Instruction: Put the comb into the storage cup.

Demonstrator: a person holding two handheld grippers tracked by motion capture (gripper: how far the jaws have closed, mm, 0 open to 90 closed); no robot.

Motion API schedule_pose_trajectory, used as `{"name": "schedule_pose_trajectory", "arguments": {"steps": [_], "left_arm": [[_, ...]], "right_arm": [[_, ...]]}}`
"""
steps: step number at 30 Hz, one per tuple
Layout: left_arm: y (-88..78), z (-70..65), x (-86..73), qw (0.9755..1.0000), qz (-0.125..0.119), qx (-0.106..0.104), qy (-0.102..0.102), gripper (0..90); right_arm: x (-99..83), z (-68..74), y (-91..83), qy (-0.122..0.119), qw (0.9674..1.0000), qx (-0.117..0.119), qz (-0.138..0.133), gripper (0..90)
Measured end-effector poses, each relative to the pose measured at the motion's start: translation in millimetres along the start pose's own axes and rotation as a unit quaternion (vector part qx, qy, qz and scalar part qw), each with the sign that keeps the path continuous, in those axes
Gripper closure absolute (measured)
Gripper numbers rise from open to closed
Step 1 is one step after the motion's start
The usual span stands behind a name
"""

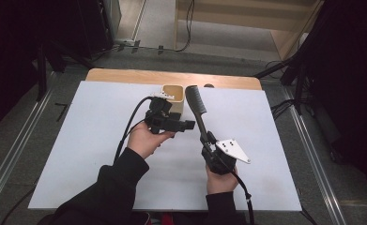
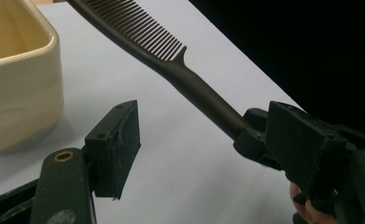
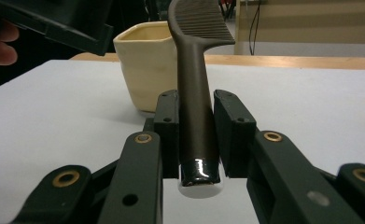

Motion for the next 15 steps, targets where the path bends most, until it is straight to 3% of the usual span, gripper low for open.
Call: {"name": "schedule_pose_trajectory", "arguments": {"steps": [4, 9, 15], "left_arm": [[5.1, 0.3, 3.9, 0.9999, -0.005, 0.007, -0.013, 27.1], [10.8, -3.8, 8.6, 0.9997, -0.014, 0.022, -0.005, 27.1], [16.5, -6.1, 14.4, 0.9991, -0.024, 0.034, -0.01, 27.4]], "right_arm": [[1.1, 0.3, 0.1, 0.001, 1.0, -0.003, -0.005, 70.5], [2.9, 0.6, 0.5, 0.002, 0.9999, -0.004, -0.014, 70.5], [4.4, 1.4, 3.1, 0.002, 0.9997, -0.009, -0.021, 70.5]]}}
Point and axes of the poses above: each handheld gripper's, and its own axes: y roughly forward along the jaws, x roughly out of its top, z roughly to its left, the point moved 9 cm from there along y, roughly forward along the jaws, and after that the axes turned 4 degrees about z, right-handed, at the moved point
